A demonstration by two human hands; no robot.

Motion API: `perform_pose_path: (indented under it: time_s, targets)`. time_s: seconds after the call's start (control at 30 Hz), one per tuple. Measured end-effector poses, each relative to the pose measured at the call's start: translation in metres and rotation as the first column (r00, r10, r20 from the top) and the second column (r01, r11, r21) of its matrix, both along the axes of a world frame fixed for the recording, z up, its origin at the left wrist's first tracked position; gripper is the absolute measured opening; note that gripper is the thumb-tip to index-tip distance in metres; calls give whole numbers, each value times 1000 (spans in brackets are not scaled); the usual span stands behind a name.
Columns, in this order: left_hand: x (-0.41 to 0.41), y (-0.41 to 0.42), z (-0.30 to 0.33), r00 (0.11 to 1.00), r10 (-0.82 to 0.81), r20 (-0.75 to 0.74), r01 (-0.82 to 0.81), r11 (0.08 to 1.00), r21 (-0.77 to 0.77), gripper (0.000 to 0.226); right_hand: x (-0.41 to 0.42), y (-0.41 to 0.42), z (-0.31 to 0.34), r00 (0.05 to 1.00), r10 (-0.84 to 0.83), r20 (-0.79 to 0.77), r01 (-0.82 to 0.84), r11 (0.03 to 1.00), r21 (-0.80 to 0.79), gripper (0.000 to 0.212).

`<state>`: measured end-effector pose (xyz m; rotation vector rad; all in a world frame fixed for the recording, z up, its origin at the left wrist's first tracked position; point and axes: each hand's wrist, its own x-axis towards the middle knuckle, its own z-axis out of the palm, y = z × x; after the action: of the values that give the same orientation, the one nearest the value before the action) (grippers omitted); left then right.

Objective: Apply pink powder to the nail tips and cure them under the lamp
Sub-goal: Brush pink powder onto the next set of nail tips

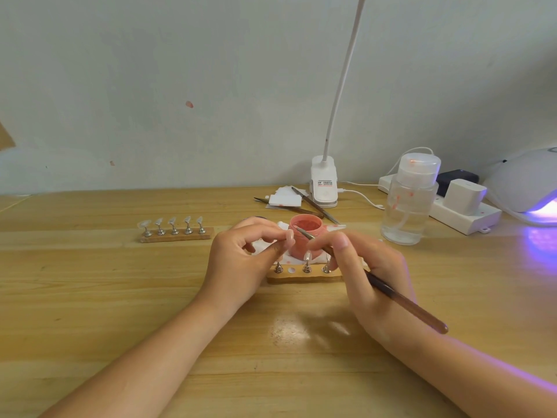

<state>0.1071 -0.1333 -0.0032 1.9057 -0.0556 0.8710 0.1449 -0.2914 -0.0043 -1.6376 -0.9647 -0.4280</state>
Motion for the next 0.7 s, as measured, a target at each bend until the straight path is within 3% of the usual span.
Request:
perform_pose_path:
  time_s: [0.13,0.37,0.57,0.7]
  targets:
    - [0,-1,0,1000,16,9,-16,1000,21,22,0,-2,-2,998,36,-59,-34,999,24,47]
    - [-1,-3,1,999,39,15,-39,998,43,25,3,-2,-4,1000,5,-15,-5,1000,3,47]
    - [0,-2,0,999,45,2,-45,999,30,24,5,0,-2,990,-49,134,54,998,-30,38]
    - [-1,-2,0,999,51,7,-51,997,51,29,6,-2,-2,991,-28,132,29,1000,-7,49]
